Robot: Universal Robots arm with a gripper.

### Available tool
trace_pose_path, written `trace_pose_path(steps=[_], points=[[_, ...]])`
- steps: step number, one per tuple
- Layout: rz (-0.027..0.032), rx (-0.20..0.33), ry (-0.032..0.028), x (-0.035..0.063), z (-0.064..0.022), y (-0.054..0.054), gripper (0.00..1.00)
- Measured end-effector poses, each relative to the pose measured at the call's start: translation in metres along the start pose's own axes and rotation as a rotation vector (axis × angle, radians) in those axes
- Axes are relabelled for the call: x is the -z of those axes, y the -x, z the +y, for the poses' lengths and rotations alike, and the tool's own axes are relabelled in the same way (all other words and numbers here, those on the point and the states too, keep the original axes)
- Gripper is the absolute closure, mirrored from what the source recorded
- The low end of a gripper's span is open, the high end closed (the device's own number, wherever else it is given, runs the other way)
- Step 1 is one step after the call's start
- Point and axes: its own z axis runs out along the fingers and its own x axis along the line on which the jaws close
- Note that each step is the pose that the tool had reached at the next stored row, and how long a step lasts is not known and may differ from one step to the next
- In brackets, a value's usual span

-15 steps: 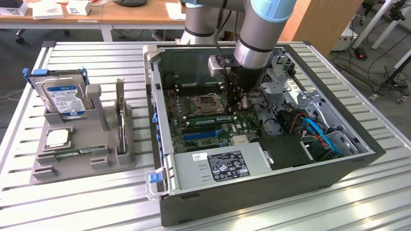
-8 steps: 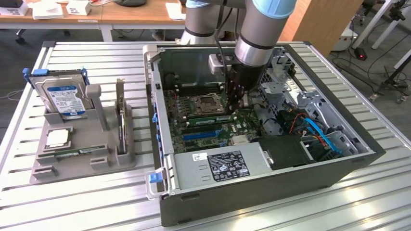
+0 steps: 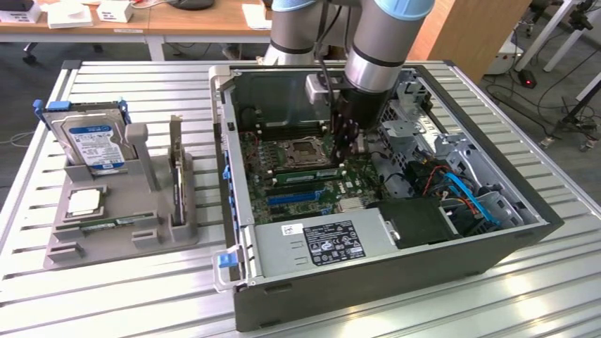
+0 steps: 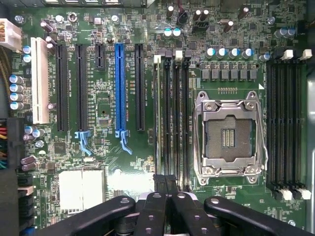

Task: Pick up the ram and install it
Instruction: 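Press down the ram until it locks into place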

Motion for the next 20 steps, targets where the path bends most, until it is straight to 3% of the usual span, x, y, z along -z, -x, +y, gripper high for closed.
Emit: trace_pose_path(steps=[6,20], points=[[-0.0001,0.0,0.0,0.0004,0.0008,0.0,0.91],[-0.0001,-0.003,-0.0001,-0.0009,0.0307,-0.001,0.91]])
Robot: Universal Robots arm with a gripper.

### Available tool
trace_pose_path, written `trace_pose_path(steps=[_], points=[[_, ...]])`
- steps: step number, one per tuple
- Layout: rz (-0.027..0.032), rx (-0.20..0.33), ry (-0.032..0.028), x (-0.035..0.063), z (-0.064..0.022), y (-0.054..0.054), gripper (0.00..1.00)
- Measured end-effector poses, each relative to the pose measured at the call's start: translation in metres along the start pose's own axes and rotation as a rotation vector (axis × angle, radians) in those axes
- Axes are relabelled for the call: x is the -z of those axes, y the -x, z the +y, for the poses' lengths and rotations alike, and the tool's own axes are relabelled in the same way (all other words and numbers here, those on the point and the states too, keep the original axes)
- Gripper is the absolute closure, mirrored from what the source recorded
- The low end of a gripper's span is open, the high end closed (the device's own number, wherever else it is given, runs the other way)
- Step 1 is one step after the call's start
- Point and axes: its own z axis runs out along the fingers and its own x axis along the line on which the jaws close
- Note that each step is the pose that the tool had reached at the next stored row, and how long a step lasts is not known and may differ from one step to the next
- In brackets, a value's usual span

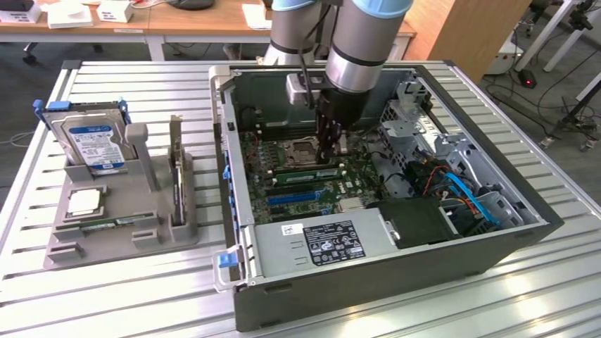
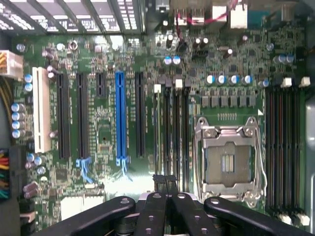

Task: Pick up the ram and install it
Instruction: 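Press down the ram until it locks into place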

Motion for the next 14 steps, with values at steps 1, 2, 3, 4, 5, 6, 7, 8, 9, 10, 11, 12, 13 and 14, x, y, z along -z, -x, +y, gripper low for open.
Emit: trace_pose_path(steps=[1,2,3,4,5,6,7,8,9,10,11,12,13,14], points=[[0.0,0.0,0.0,-0.0001,0.0014,0.0,0.91],[-0.0001,-0.001,0.0,-0.0001,0.0021,0.0,0.91],[-0.0001,0.0,0.0,-0.0001,0.0022,0.0,0.91],[-0.0001,0.0,0.0,-0.0001,0.0022,0.0,0.91],[-0.0001,0.0,0.0,-0.0001,0.0023,-0.0001,0.91],[0.0,0.0,0.0,-0.0001,0.0023,-0.0001,0.91],[-0.0001,0.0,-0.0001,-0.0001,0.0022,-0.0001,0.91],[-0.0001,0.0,-0.0001,-0.0001,0.0023,-0.0001,0.91],[-0.0001,0.0,0.0,-0.0001,0.0023,-0.0001,0.91],[-0.0001,0.0,0.0,-0.0001,0.0023,-0.0001,0.91],[-0.0001,0.0,-0.0001,-0.0001,0.0023,-0.0001,0.91],[-0.0001,0.0,-0.0001,-0.0001,0.0023,-0.0001,0.91],[0.0,0.0,0.0,-0.0001,0.0023,-0.0001,0.91],[-0.0001,0.0,0.0,-0.0001,0.0023,-0.0001,0.91]])
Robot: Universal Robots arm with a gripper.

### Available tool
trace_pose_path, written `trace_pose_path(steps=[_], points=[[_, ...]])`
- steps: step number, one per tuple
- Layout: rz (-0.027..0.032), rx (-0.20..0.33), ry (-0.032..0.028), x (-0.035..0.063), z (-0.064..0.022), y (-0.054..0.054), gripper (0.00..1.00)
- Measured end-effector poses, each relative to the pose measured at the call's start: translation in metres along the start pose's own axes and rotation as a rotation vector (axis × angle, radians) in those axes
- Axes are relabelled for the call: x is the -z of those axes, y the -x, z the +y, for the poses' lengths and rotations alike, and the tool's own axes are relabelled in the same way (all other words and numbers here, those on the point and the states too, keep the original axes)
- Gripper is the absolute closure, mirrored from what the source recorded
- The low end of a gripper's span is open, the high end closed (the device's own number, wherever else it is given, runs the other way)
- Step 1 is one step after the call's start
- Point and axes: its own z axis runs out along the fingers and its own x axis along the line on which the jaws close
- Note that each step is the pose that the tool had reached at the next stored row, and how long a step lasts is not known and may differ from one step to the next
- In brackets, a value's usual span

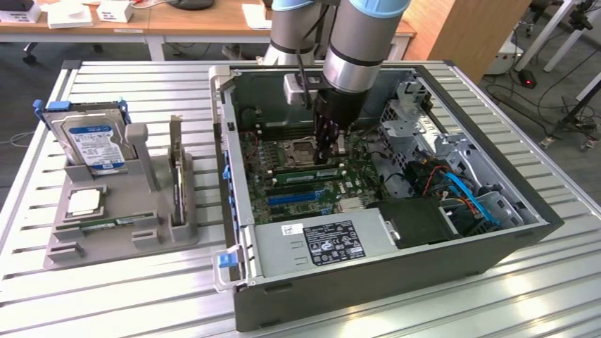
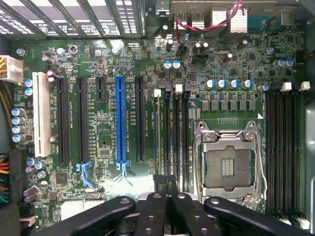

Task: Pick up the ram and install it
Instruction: 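Press down the ram until it locks into place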

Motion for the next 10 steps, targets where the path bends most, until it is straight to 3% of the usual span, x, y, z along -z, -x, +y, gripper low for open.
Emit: trace_pose_path(steps=[5,10], points=[[-0.0007,-0.015,-0.0003,-0.0001,0.0,0.0,0.91],[-0.0038,-0.094,-0.0022,-0.0002,0.0,0.0,0.91]])
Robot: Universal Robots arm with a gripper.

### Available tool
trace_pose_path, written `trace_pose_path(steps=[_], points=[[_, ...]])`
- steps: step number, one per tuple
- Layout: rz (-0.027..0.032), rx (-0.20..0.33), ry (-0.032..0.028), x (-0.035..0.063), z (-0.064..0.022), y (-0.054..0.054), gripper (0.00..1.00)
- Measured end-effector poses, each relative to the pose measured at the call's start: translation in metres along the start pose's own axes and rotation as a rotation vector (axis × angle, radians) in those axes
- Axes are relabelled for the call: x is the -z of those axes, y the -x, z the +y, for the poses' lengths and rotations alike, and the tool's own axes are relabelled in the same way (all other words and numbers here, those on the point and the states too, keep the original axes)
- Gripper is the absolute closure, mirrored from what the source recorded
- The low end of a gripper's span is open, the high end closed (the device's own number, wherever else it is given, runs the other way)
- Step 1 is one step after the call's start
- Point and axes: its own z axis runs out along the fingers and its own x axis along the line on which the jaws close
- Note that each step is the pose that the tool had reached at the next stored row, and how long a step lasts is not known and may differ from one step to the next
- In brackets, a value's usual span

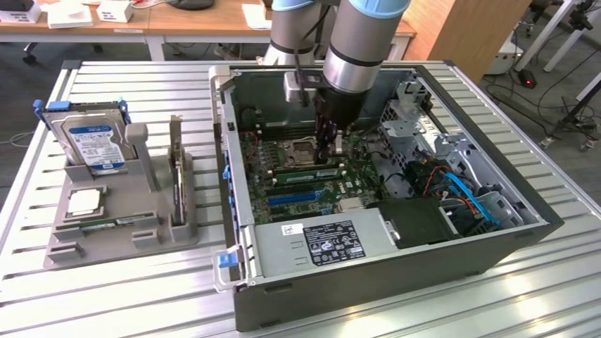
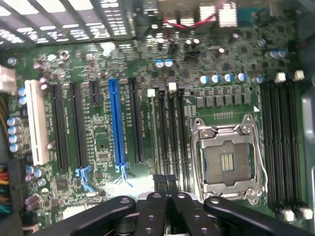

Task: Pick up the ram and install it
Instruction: 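Press down the ram until it locks into place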

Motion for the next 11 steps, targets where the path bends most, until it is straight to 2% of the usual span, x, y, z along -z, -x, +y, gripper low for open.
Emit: trace_pose_path(steps=[11], points=[[-0.0078,-0.196,-0.0046,-0.0006,0.0,0.0,0.91]])
